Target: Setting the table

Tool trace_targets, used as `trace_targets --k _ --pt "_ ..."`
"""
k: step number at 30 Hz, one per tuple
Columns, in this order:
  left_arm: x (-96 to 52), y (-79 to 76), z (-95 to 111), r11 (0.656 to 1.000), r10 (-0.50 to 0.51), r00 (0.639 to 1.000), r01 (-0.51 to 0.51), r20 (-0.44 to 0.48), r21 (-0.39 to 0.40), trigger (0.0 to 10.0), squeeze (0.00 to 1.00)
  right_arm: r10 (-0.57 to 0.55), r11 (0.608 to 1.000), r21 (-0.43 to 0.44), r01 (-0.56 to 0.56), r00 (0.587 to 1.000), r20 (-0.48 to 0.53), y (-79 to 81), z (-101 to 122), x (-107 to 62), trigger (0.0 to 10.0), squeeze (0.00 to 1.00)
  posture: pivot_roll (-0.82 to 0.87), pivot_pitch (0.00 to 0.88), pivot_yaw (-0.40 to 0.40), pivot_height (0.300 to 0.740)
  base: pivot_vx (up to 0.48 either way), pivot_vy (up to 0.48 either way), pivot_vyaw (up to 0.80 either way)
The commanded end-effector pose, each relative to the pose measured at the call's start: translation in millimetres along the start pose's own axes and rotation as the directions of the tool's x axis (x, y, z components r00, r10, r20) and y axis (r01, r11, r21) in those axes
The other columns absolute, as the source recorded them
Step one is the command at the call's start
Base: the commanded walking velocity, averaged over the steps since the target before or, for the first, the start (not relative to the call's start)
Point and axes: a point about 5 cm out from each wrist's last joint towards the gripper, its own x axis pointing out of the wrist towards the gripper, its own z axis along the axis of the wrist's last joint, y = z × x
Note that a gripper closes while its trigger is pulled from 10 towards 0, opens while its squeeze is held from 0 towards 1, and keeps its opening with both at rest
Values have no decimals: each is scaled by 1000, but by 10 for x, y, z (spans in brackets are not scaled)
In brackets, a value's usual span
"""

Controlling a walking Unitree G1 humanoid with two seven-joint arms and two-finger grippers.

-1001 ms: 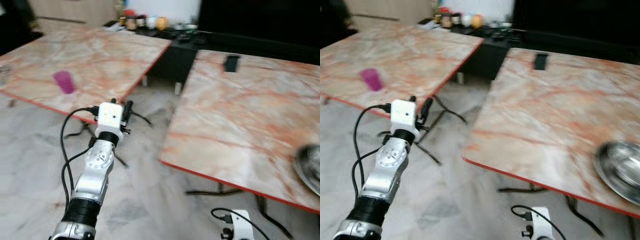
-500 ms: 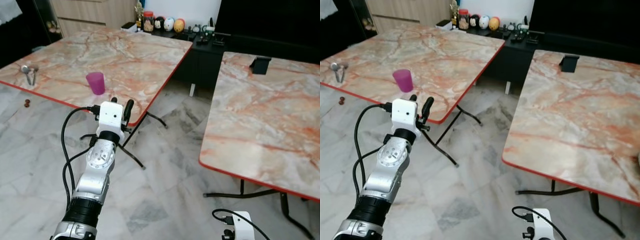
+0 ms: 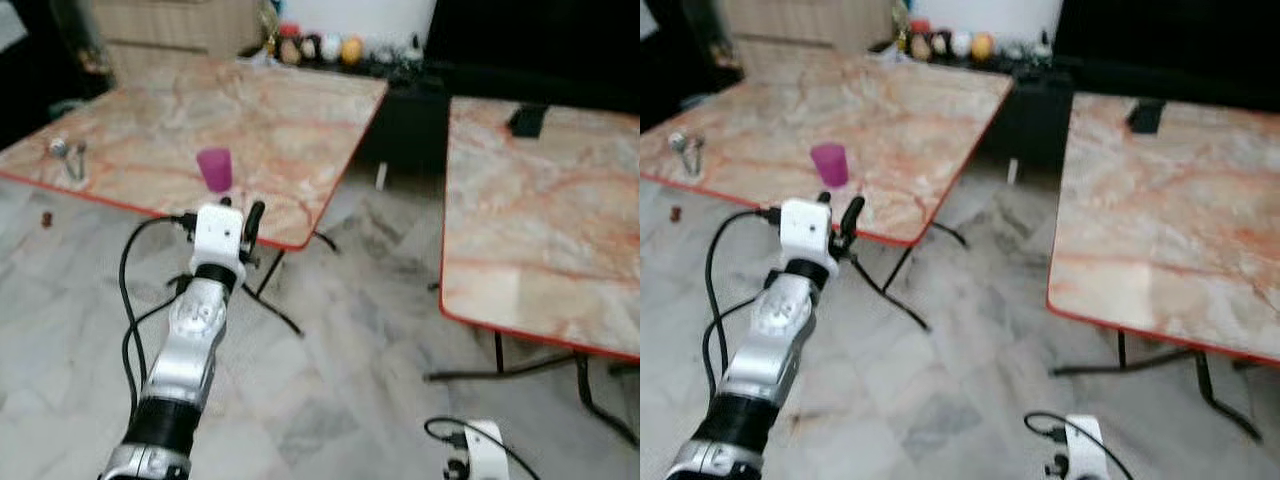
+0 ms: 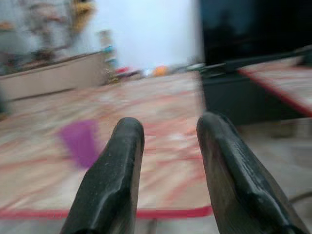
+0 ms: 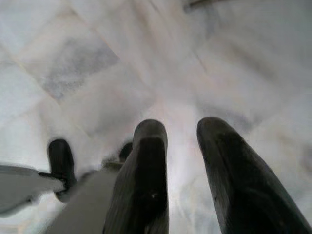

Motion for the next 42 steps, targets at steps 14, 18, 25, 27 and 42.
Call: trace_targets --k 14,18,25,27,42 --pt "33 85 59 1000 8 1000 -9 23 29 10000 0 3 1000 -3 -3 1000 20 14 53 8 10000 0 75 0 -23 740 0 305 -87" --pt "44 93 63 1000 10 1000 -10 23 30 10000 0 1 1000 -3 -1 1000 21 11 59 9 10000 0 74 0 -22 740 0 307 0" --pt "34 109 54 999 16 1000 -16 17 31 10000 0 -4 1000 6 4 1000 21 2 65 9 10000 0 82 0 -30 740 0 431 0" --pt "34 111 55 999 17 1000 -18 18 31 10000 0 -3 1000 8 3 1000 20 3 64 9 10000 0 82 0 -30 740 0 480 0" --pt "48 95 67 999 16 1000 -17 22 29 10000 0 -4 1000 0 4 1000 20 -5 72 10 10000 0 77 0 -31 740 0 480 -149"
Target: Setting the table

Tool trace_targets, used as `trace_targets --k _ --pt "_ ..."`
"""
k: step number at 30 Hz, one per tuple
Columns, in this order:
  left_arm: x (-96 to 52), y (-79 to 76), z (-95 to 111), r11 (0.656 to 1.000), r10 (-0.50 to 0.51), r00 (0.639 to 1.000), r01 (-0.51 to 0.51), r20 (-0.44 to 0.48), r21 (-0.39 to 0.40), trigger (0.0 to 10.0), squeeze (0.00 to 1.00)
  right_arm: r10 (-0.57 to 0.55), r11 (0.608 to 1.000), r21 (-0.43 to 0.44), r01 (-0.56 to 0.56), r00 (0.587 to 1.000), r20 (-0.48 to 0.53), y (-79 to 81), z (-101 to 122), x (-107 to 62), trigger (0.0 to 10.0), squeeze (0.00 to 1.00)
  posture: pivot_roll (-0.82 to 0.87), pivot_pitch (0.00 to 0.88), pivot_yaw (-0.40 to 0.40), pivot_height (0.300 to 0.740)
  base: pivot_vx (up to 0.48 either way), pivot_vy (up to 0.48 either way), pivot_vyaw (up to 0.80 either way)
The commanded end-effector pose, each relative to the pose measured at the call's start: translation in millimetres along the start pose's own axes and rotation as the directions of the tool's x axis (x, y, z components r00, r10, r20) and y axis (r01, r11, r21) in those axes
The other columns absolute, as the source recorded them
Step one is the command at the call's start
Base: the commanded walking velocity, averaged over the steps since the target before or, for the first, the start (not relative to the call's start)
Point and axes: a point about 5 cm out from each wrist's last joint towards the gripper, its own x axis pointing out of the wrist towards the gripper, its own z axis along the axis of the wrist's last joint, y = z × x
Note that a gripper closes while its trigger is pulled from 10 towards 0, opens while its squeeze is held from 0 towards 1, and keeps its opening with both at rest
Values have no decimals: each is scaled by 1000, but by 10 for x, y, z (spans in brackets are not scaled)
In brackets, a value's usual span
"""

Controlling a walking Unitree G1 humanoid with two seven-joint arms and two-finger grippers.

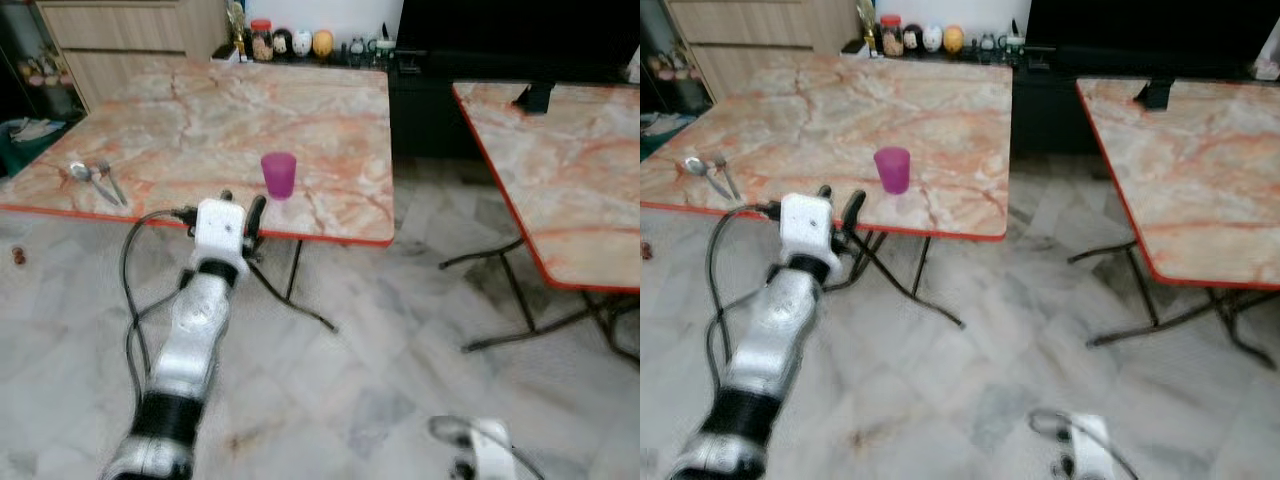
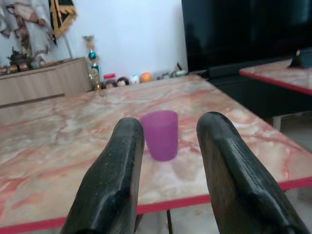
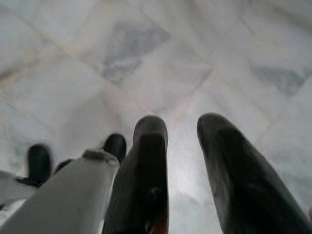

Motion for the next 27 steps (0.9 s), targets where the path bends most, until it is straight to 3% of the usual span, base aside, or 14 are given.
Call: trace_targets --k 1,7,11,13,16,27 --pt "8 73 24 1000 17 1000 -17 7 23 10000 0 8 1000 3 -8 1000 8 35 24 6 10000 0 75 0 -31 740 0 480 0" --pt "6 75 22 1000 18 1000 -18 6 24 10000 0 10 1000 0 -10 1000 8 34 26 6 10000 0 75 0 -31 740 0 480 0" --pt "6 62 26 1000 7 1000 -7 9 25 10000 0 12 1000 -2 -12 1000 8 35 29 7 10000 0 78 0 -33 740 0 0 0" --pt "6 44 -5 998 14 1000 -15 -18 -63 10000 0 11 1000 -2 -11 1000 9 34 32 7 10000 0 78 0 -32 740 0 0 0" --pt "8 69 -7 993 33 999 -36 -25 -113 10000 0 10 1000 -1 -10 1000 9 34 32 7 10000 0 78 0 -32 740 0 0 0" --pt "8 30 11 995 -22 1000 19 -22 -100 10000 0 7 1000 -1 -7 1000 14 28 44 8 10000 0 83 0 -33 740 24 0 0"
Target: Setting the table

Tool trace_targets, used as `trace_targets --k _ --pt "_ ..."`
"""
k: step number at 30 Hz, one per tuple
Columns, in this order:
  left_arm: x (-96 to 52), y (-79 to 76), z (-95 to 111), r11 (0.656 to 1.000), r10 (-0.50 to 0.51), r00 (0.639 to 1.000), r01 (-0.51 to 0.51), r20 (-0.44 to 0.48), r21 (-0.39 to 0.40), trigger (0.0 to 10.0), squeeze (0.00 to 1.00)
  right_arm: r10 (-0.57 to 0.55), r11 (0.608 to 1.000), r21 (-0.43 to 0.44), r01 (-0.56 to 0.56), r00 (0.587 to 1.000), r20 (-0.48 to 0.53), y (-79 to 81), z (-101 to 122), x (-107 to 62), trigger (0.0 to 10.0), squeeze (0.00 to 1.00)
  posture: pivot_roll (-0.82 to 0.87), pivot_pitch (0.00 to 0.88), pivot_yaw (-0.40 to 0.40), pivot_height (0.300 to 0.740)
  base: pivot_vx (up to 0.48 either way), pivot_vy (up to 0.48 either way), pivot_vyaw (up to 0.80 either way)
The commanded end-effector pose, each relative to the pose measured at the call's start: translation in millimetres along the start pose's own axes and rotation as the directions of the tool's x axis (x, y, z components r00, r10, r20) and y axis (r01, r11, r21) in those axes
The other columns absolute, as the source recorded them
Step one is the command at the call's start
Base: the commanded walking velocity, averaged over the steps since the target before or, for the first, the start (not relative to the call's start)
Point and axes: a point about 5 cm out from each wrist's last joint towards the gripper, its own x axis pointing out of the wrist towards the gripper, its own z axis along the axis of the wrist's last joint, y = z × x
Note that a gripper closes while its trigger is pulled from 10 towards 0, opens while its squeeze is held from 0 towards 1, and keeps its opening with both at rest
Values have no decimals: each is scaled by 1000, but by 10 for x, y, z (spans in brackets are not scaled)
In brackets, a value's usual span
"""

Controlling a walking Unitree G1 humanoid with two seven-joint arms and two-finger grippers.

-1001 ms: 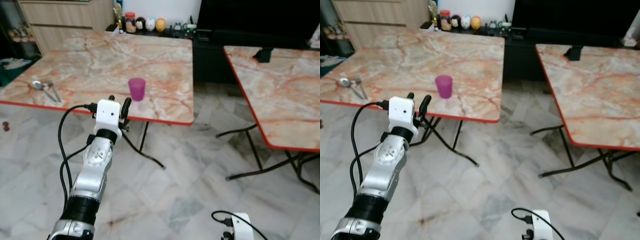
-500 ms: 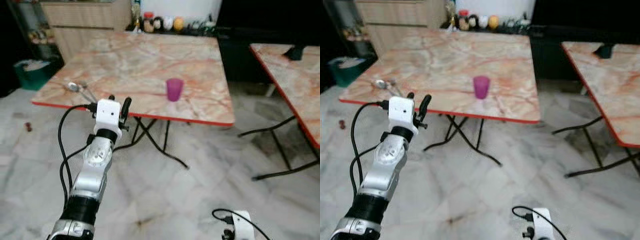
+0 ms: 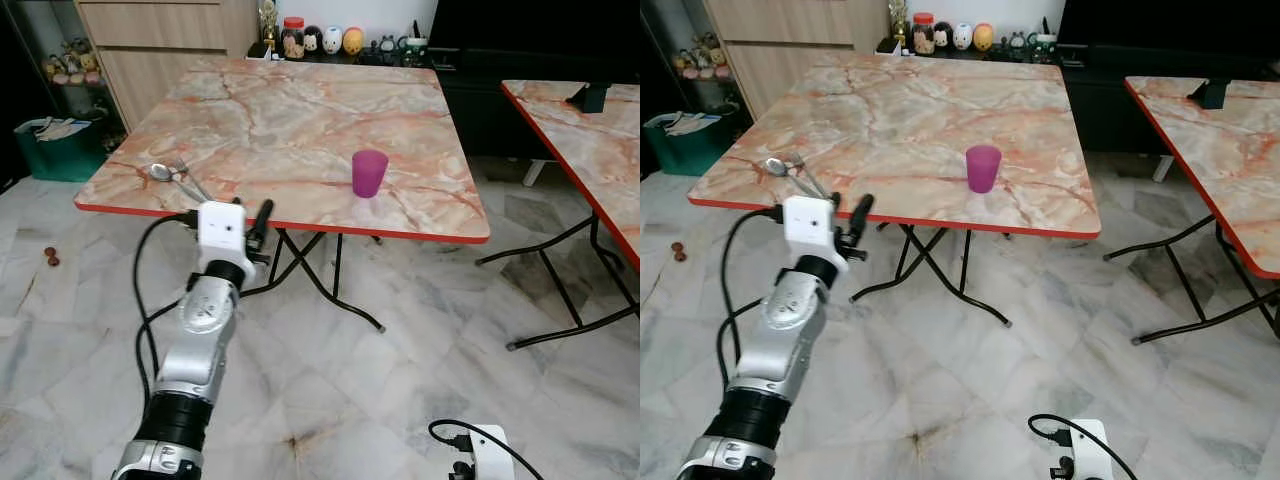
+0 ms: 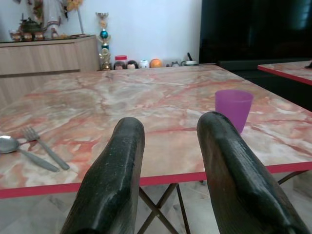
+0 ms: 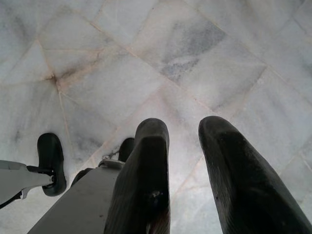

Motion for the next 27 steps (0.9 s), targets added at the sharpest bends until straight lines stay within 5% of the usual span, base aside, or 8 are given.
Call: trace_targets --k 1,27 --pt "10 -5 45 1000 -12 1000 12 11 9 10000 0 -9 1000 -1 9 1000 2 -32 2 -3 10000 0 83 0 -33 740 266 0 0" --pt "10 -23 28 1000 -25 1000 25 -4 -1 10000 0 -6 1000 -23 5 1000 -14 -28 -16 -4 10000 0 89 0 -30 740 299 0 -106"
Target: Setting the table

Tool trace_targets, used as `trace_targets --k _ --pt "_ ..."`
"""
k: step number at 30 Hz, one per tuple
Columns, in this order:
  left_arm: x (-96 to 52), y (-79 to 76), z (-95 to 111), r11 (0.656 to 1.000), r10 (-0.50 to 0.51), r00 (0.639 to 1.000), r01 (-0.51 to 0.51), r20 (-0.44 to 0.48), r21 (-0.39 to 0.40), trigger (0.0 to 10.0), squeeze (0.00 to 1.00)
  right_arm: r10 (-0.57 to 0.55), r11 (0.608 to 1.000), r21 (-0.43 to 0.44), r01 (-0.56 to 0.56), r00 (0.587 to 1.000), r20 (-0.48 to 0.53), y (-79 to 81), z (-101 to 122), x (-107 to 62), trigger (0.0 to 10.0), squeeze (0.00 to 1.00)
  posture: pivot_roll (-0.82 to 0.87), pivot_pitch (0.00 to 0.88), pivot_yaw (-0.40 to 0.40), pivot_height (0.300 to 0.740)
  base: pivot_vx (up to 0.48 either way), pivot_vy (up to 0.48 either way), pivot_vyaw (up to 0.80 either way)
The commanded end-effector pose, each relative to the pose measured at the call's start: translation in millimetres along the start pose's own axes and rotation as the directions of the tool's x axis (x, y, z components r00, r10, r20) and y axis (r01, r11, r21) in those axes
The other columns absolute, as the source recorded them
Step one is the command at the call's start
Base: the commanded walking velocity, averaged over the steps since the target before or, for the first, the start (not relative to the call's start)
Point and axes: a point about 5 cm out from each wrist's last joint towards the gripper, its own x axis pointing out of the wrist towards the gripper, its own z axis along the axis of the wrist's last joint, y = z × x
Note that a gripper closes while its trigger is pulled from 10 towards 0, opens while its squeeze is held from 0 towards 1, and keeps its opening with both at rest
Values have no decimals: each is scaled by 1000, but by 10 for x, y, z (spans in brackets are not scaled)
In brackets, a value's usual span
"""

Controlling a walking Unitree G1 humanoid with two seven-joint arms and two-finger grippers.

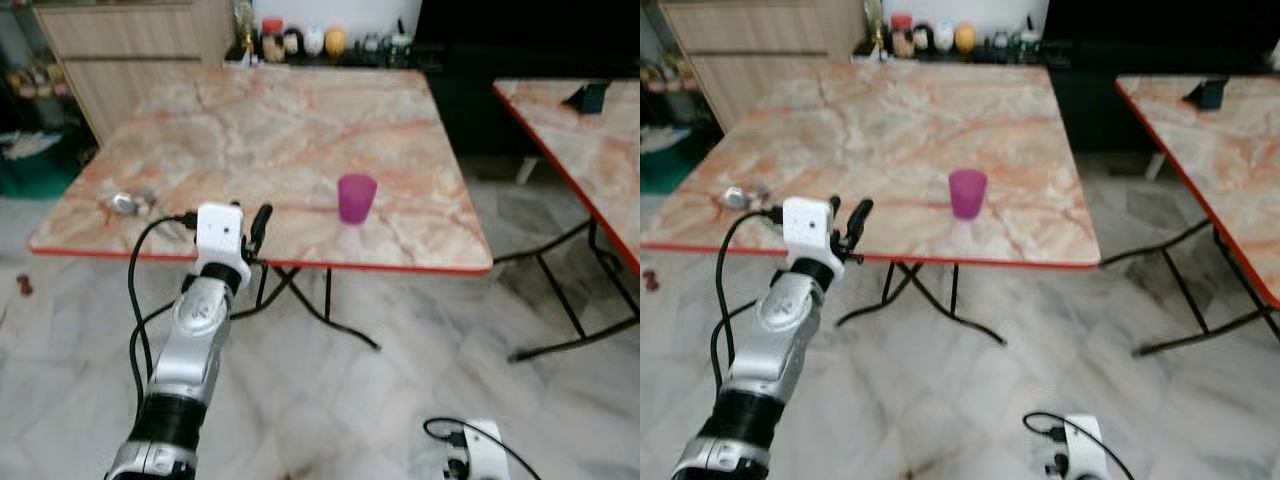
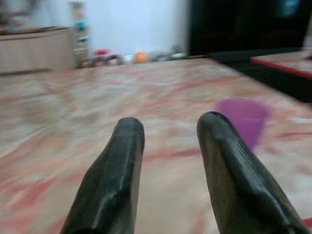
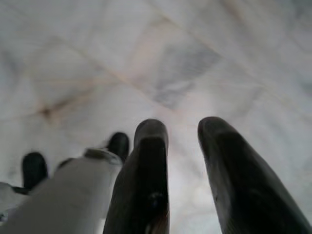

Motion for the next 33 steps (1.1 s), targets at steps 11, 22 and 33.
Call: trace_targets --k 11,22,33 --pt "0 81 61 1000 12 1000 -12 20 22 10000 0 21 1000 0 -21 1000 -3 66 2 6 10000 0 88 0 -28 740 305 0 -298" --pt "-14 60 40 1000 -1 1000 0 13 29 10000 0 21 1000 1 -21 1000 2 67 0 5 10000 0 86 0 -27 740 301 0 -217" --pt "-20 74 17 1000 2 1000 -2 -9 7 10000 0 21 1000 1 -21 1000 3 67 9 7 10000 0 91 0 -27 740 134 0 0"
